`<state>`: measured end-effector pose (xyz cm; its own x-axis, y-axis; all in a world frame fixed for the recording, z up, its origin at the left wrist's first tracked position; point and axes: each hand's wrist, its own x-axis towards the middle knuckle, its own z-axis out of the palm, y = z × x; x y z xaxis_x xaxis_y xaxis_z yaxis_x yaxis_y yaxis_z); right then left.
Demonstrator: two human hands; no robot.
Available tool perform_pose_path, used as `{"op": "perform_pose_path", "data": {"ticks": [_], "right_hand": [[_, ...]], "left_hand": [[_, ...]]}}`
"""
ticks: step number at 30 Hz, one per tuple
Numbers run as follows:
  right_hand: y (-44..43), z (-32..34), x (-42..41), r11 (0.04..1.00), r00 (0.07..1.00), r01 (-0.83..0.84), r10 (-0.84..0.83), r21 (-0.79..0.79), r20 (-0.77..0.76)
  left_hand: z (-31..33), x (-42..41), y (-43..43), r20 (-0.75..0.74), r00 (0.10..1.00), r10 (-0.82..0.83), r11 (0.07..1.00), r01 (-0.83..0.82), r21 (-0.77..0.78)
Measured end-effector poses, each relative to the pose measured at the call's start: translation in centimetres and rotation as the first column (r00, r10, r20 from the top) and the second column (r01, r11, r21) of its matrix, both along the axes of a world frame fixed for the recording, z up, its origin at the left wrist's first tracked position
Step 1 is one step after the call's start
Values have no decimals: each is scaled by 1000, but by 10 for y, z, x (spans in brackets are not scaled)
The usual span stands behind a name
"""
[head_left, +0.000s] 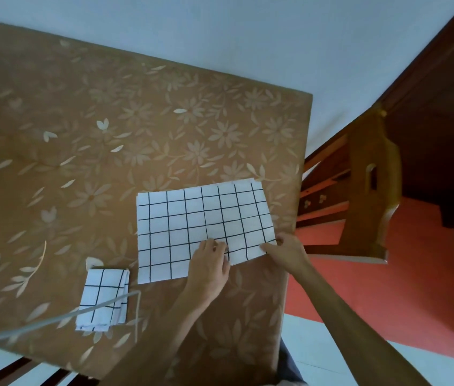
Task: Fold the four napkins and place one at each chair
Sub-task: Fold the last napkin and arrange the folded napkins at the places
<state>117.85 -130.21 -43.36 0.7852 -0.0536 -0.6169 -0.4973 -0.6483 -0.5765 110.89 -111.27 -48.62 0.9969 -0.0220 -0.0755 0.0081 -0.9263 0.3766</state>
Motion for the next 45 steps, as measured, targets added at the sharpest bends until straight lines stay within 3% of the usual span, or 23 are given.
{"op": "perform_pose_path", "data": {"ticks": [2,4,7,9,10,14,17,23,25,29,31,35,38,42,45], "right_hand": [[6,7,-4,997,997,-37,33,61,69],[15,15,-8,993,989,-68,54,101,137],[41,29,-16,972,974,-134,94,195,205],[63,38,-23,952,945,-249,199,178,259],[76,41,-26,938,924,-307,253,162,287],[124,40,-36,873,824,-485,433,58,366],[153,37,-43,814,772,-581,544,16,330],[188,21,-51,717,708,-693,660,71,251],[188,12,-53,683,669,-728,686,65,287],[174,-13,-50,658,535,-736,708,-157,461],[165,-27,-47,609,455,-732,770,-305,447],[151,-52,-44,413,297,-750,908,-516,294],[148,-62,-44,362,267,-746,932,-559,247],[146,-71,-45,370,246,-721,927,-586,283],[142,-71,-44,388,262,-731,919,-561,295]], "left_hand": [[6,1,-1,-32,994,107,982,-110,-155],[15,3,-4,-206,935,289,858,-349,-377],[25,11,4,-522,751,404,441,-660,-608],[35,14,17,-678,658,328,89,-736,-671],[41,13,24,-716,632,297,-28,-744,-668],[58,3,58,-717,603,349,-151,-719,-678],[58,-7,88,-721,557,411,-207,-714,-669],[49,-20,131,-638,536,553,-34,-750,-660],[36,-23,144,-576,541,613,101,-776,-622],[20,-24,154,-397,642,656,395,-740,-545],[17,-24,155,-309,697,647,501,-693,-518],[16,-21,151,-242,740,627,606,-659,-444],[18,-21,143,-149,756,637,703,-650,-289],[4,-16,132,15,913,409,912,-409,41],[-10,-9,125,-23,978,206,970,-200,140]]}}
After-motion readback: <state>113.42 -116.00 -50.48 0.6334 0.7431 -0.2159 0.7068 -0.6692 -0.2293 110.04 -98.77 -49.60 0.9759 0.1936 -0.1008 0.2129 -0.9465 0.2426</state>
